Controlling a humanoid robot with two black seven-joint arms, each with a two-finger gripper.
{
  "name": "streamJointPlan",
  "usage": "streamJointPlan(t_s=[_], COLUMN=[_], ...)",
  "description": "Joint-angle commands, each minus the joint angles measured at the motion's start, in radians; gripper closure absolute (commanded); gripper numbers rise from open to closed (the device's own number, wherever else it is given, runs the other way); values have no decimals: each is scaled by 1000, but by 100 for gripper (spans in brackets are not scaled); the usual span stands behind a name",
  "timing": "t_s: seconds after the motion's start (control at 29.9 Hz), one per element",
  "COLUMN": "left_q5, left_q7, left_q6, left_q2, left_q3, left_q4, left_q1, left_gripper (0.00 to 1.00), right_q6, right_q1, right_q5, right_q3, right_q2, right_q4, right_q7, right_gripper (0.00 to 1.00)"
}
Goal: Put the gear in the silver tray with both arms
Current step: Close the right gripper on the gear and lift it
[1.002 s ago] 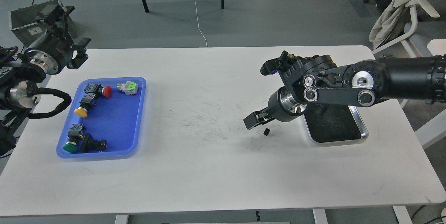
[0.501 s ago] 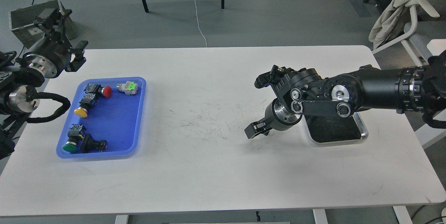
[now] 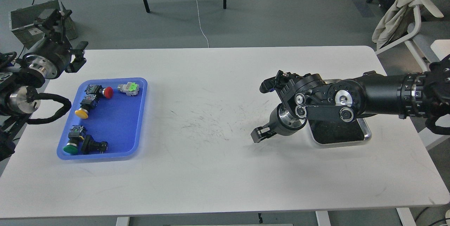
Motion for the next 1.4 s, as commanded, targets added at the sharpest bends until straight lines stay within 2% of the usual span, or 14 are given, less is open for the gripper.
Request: streamJointPlan(t_s=[0.0,0.5,0.87,1.0,1.14,1.3,1.37], left_q5=[0,0,0,0,0,0,0], left_q7=[0,2,2,0,0,0,0], left_q6=[0,0,-2,-2,-2,-2,0], left_q2=[1,1,1,1,1,1,1], left_q3=[0,0,0,0,0,0,0], left_q4=[0,0,0,0,0,0,0], left_q1=[0,0,0,0,0,0,0], left_gripper=[3,3,3,3,3,3,3], right_q6=[0,0,0,0,0,0,0], right_q1=[-5,-40,-64,-63,-63,-60,-57], right_q5=[-1,0,2,7,8,8,11], right_q3=[1,13,17,19,19,30,31], right_q2=[0,5,31,38,39,37,34], right_q4=[-5,-59,-87,-97,-99,-99,-99], right_q7=[0,-3,-5,-9,-8,-8,-6], right_gripper=[39,46,56,75,89,98,98])
